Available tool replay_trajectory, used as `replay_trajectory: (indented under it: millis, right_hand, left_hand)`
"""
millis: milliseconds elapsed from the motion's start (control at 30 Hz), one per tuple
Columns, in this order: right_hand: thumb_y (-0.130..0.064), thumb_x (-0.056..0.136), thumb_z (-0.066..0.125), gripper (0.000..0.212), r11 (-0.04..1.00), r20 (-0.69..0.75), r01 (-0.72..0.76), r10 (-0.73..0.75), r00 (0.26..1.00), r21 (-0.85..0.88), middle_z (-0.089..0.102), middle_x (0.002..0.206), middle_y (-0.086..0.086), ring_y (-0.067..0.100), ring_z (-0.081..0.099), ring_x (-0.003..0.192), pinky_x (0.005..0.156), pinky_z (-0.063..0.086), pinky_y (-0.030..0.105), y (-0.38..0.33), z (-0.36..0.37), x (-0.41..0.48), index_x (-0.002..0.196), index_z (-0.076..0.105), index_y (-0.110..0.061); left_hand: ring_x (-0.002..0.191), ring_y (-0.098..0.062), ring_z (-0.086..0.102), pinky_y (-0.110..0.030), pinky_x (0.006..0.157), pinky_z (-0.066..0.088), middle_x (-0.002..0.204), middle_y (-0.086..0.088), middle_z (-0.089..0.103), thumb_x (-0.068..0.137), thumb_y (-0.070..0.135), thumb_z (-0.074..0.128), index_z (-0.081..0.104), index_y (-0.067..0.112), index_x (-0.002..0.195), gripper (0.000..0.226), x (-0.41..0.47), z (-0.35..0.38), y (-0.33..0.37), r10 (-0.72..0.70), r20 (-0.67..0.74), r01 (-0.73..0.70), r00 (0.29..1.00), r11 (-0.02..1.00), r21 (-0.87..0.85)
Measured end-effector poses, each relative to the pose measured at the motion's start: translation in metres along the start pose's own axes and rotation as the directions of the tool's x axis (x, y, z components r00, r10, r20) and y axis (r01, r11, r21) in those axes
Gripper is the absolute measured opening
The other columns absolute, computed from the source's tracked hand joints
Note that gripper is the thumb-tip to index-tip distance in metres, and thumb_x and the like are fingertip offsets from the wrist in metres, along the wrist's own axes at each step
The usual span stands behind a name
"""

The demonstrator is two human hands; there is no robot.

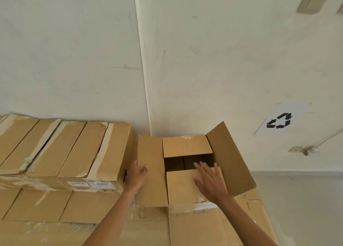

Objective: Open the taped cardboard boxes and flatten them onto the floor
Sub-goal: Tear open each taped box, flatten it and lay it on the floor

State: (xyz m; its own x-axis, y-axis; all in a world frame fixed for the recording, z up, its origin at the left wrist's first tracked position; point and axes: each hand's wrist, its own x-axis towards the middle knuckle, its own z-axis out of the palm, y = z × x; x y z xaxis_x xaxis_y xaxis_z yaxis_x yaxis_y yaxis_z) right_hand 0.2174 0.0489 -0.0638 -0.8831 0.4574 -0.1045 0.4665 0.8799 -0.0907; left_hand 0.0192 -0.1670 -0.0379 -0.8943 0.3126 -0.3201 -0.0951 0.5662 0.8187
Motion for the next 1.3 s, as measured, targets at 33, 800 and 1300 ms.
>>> replay_trajectory:
  millis: [33,800,1300]
  right_hand:
    - [-0.061,0.102,0.016,0.064,0.999,0.094,0.004,-0.009,0.996,0.048,0.042,0.157,-0.005,0.016,0.030,0.150,0.122,-0.012,0.055,-0.005,-0.006,0.009,0.154,0.034,-0.029]
    - [-0.040,0.081,0.080,0.102,0.779,0.767,-0.414,-0.130,0.629,0.472,0.058,0.130,0.006,0.015,0.065,0.092,0.067,0.056,0.023,-0.013,-0.045,0.034,0.159,0.017,-0.020]
    - [-0.055,0.096,0.055,0.089,0.970,0.261,-0.173,0.126,0.957,0.169,-0.016,0.168,0.006,0.035,-0.012,0.154,0.117,0.009,0.071,-0.001,-0.045,0.154,0.161,0.000,-0.030]
  left_hand:
    - [0.102,-0.022,0.059,-0.032,0.087,0.046,0.108,-0.001,0.058,0.098,0.020,0.062,0.055,0.011,0.129,0.033,-0.001,0.000,-0.001,-0.003,-0.004,0.003,1.000,1.000,-0.005]
    - [0.122,-0.032,0.059,-0.040,0.099,0.047,0.131,-0.011,0.062,0.098,0.024,0.064,0.049,0.008,0.139,0.047,0.001,0.004,-0.010,0.107,-0.041,-0.103,0.993,0.991,0.089]
    - [0.131,-0.020,0.054,-0.034,0.104,0.045,0.142,0.005,0.057,0.094,0.038,0.069,0.037,0.023,0.151,0.067,0.000,-0.008,-0.006,0.221,0.076,-0.229,0.972,0.966,0.121]
